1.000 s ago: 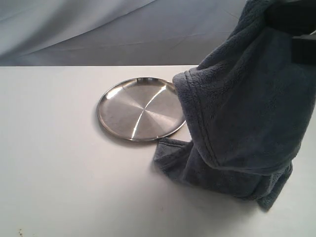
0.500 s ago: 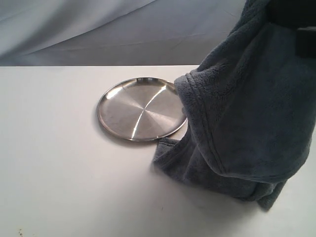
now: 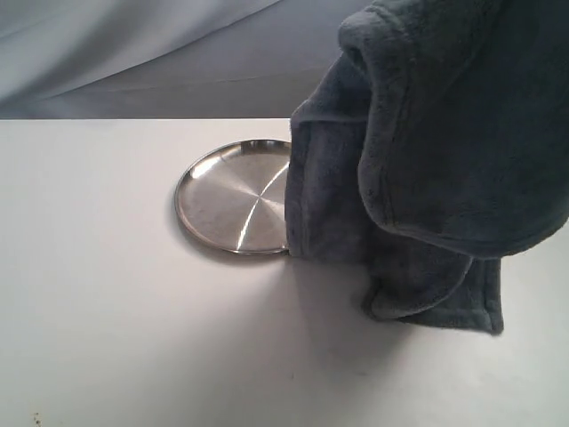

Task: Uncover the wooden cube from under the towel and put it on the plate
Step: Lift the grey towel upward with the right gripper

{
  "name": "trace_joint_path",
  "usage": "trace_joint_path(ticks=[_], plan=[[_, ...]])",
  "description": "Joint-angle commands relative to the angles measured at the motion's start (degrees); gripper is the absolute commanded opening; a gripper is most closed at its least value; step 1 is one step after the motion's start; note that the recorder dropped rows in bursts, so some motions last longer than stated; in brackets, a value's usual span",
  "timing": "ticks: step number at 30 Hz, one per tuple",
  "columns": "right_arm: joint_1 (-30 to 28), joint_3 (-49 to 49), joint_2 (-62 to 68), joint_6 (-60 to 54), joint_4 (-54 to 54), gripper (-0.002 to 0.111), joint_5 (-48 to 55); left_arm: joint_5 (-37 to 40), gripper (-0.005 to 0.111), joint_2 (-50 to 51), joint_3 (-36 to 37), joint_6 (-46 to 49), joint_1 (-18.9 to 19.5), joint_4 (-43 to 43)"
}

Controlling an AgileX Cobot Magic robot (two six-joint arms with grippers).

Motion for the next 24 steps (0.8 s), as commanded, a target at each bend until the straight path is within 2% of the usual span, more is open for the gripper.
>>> trace_joint_path(ticks=[1,7,16,24], plan=[[0.18,-0.41,-2.67,-0.65,1.31,0.000,-3.72,-0.42,0.000,-0.18,0.24,-0.01,-0.36,-0.04],[0.18,-0.41,-5.18,-0.65,2.05,0.000,-7.98,-0.42,0.000,-0.18,0.24,-0.01,-0.36,-0.04],[0.18,-0.41,-8.27,-0.65,1.97,0.000,-19.91,-0.42,0.000,-0.18,0.24,-0.01,-0.36,-0.04],[0.18,-0.41,-8.80,-0.70,-8.17,0.000,-22.19,-0.42,0.000,-0.18,0.24,-0.01,-0.36,-0.04]])
